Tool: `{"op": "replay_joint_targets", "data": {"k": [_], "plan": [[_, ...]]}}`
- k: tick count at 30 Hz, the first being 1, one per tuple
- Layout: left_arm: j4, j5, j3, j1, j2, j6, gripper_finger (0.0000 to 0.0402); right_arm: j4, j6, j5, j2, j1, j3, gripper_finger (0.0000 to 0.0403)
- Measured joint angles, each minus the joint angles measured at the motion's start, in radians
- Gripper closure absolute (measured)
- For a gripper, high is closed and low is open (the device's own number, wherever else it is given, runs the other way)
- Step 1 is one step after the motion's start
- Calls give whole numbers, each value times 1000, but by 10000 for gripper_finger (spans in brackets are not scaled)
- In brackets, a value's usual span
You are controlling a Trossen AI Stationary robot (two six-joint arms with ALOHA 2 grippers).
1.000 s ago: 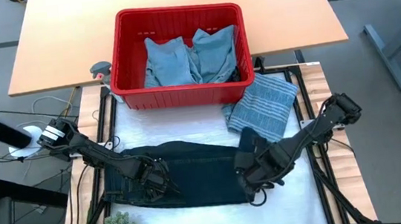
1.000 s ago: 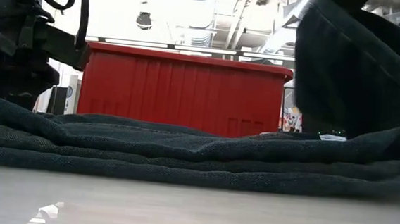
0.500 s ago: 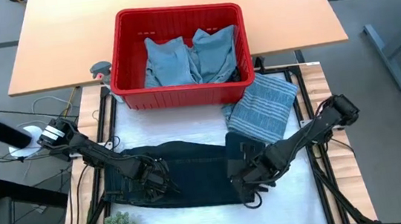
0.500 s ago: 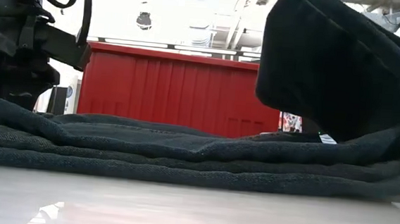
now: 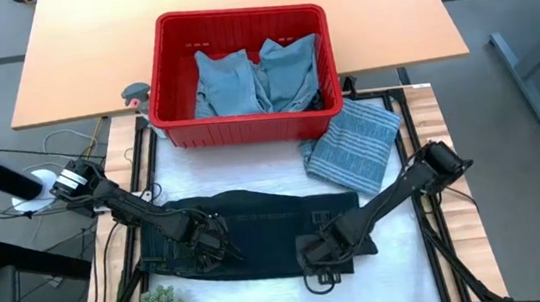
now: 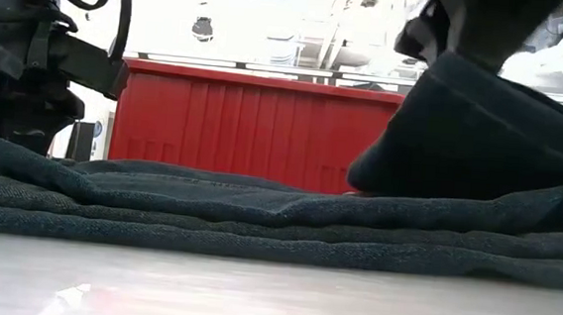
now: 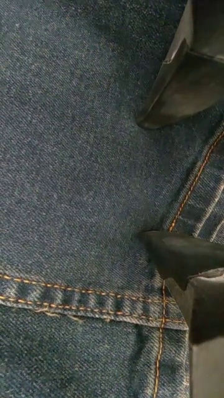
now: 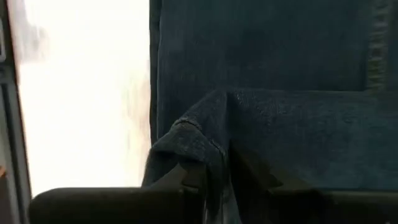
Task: Fold Laundry from Bin
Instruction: Fold the black pants
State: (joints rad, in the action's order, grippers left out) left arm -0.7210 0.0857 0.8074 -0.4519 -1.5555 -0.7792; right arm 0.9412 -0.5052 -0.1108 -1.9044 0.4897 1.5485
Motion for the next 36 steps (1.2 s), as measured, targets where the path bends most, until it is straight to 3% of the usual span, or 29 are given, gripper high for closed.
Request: {"op": "replay_joint_targets", "data": {"k": [7,14,17,21,26,31,36], "plan": [[10,8,0,0,0,-1,127,154,23,-89,15,-15,149,338],[21,14,0,0,0,0,127,34,69,-98,14,-26,189,354],[21,14,0,0,0,0,127,64,28,-97,2,-33,188,352],[22,15,0,1,0,6,127,202,-94,-101,1,-7,187,328],[22,16,0,1,0,15,127,342,-228,-57,1,94,187,251],[24,-20,0,3,0,26,127,408,-516,-103,15,221,186,171],[27,-29,0,3,0,37,127,503,-1102,-209,102,332,174,154]]}}
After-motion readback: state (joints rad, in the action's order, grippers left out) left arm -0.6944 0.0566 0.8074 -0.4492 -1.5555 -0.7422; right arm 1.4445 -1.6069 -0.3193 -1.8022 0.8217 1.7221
